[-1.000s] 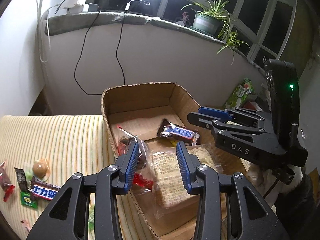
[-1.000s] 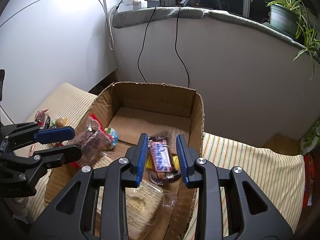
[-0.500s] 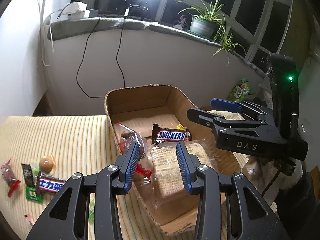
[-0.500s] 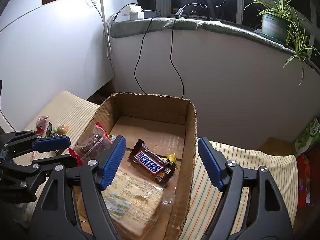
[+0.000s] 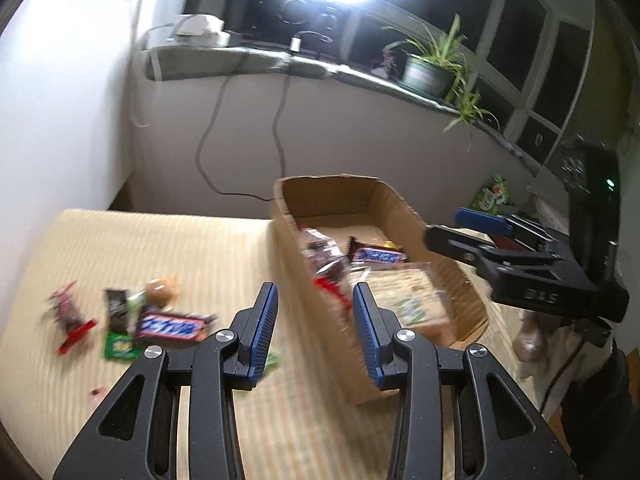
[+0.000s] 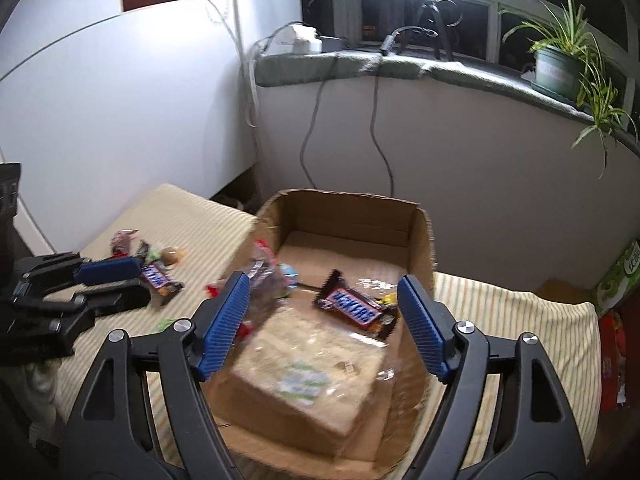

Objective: Organize snacks
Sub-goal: 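Grasp the pink candy bar with the left tool while the right tool grasps the blue-wrapped chocolate bar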

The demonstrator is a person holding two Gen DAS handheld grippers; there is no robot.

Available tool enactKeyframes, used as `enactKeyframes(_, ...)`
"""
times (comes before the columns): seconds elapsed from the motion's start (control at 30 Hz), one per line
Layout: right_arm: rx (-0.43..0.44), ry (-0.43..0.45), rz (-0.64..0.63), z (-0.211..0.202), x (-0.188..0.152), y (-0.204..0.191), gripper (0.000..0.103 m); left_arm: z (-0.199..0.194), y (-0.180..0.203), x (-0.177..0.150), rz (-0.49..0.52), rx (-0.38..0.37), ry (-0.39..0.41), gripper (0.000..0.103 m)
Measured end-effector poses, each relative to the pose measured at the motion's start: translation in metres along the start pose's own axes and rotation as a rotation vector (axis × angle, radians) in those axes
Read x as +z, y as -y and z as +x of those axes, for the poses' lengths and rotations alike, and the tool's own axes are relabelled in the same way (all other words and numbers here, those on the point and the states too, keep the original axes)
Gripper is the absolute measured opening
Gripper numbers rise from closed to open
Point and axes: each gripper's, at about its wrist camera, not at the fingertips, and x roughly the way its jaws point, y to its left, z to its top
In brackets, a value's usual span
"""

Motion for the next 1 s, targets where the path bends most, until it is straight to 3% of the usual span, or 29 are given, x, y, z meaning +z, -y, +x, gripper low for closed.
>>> enactKeyframes(0.57,0.235,-0.025,-0.152,-0.01,-0.029,-0.127,0.079,-0.066,-0.108,-0.063,-0.197,0.148,0.017,0.037)
enactKeyframes(0.8,0.257,-0.085,-0.216,0.016,-0.031,-0.166,0.079,-0.064,-0.121,-0.087,-0.226,0.144,-0.021,0.037)
enactKeyframes(1.0,0.226,-0.183,-0.319,0.047,-0.012,-0.183,0.079,-0.05,-0.126,-0.097,-0.245,0.131,-0.059,0.037)
